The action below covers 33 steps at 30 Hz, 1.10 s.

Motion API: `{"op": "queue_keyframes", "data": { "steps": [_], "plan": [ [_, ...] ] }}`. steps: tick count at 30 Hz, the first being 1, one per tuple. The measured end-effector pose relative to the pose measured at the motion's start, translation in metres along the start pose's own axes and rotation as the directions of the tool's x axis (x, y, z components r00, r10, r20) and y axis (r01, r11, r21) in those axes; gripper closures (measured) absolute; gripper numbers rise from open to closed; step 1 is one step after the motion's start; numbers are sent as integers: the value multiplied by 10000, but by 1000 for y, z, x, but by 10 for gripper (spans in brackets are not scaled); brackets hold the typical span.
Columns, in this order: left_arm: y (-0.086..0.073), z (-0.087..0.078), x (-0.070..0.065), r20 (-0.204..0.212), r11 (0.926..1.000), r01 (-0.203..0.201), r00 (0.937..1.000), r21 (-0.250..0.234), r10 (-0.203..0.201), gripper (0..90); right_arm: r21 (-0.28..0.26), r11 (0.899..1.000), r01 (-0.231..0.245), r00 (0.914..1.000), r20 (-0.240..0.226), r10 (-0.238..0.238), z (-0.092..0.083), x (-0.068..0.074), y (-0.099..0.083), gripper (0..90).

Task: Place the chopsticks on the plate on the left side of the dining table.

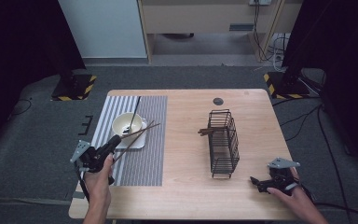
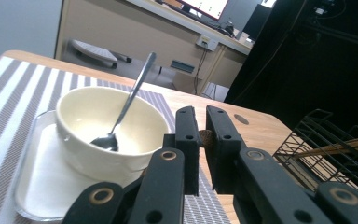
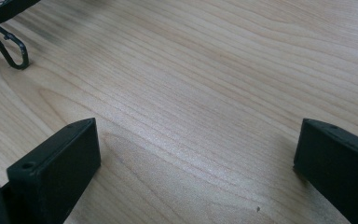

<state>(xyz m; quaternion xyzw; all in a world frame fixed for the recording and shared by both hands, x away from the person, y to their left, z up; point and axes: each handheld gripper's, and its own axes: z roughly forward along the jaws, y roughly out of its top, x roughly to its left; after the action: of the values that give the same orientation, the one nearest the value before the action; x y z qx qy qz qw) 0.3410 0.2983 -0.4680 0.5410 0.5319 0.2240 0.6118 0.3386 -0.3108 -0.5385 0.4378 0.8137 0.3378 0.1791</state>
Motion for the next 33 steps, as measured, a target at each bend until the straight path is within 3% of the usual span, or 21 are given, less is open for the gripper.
{"op": "queue_keyframes", "data": {
  "steps": [30, 33],
  "plan": [
    [-2, -10, 10, -333, 9996, -187, 9993, 234, 195, 836, -5, 10000, 11, 10000, -2, -11, 0, 0, 0, 3],
    [-1, -12, 13, -327, 9999, 8, 9995, 106, -5, 836, 7, 10000, -3, 10000, -10, 3, 0, 0, 0, 3]
  ]
}}
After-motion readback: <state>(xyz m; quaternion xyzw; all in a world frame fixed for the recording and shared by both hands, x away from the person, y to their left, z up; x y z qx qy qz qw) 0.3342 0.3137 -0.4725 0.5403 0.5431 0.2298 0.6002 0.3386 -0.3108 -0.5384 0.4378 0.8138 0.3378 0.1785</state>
